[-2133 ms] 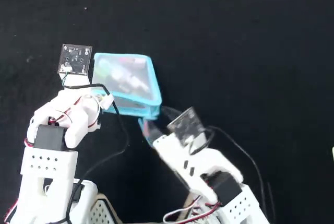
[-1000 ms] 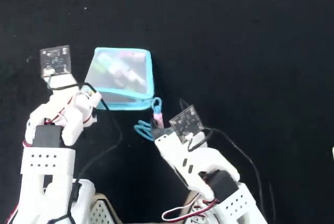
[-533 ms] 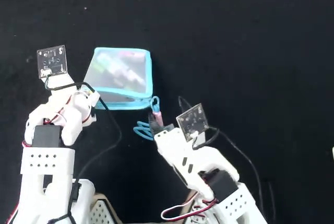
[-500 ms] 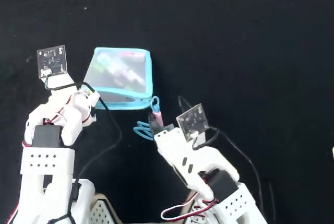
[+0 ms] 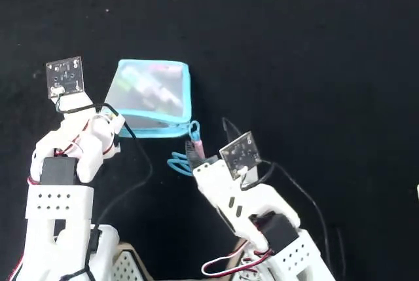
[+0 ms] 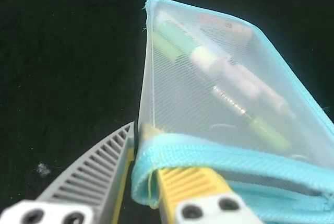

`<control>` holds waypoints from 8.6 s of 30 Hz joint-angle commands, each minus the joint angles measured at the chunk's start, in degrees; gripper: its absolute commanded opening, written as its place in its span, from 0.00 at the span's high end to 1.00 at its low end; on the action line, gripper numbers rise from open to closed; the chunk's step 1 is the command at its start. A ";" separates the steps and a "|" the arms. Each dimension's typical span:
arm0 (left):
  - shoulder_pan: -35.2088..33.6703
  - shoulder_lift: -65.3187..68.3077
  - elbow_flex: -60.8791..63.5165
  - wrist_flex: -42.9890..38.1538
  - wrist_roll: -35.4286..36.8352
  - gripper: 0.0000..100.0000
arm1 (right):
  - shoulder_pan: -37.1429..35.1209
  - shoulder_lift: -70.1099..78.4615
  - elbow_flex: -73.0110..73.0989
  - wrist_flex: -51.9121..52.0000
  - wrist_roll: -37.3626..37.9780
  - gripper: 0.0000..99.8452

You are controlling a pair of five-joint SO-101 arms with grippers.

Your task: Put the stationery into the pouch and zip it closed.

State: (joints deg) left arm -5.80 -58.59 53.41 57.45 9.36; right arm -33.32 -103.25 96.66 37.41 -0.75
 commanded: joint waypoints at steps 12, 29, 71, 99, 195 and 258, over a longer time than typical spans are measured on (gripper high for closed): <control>-0.75 -19.25 4.35 0.35 -2.20 0.97 | 0.26 -5.58 -0.22 -1.14 0.79 0.77; -0.04 -19.16 4.88 0.18 -2.37 0.97 | -0.44 -6.11 -11.65 11.34 8.62 0.99; 1.36 -19.25 6.02 0.09 -2.46 0.97 | -6.42 -6.11 -3.82 1.58 2.55 0.73; 1.10 -19.34 6.02 0.09 -2.55 0.97 | -12.22 -6.11 -4.18 -2.02 2.64 0.97; 0.92 -19.69 0.04 2.64 -2.46 0.97 | -7.56 17.98 -37.14 28.48 12.66 0.81; 0.92 -19.78 0.04 2.81 -2.55 0.97 | -2.55 8.84 -15.25 4.92 11.08 0.92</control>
State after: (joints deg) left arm -5.27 -77.67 57.27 60.18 7.08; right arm -36.48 -94.02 80.75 45.49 10.77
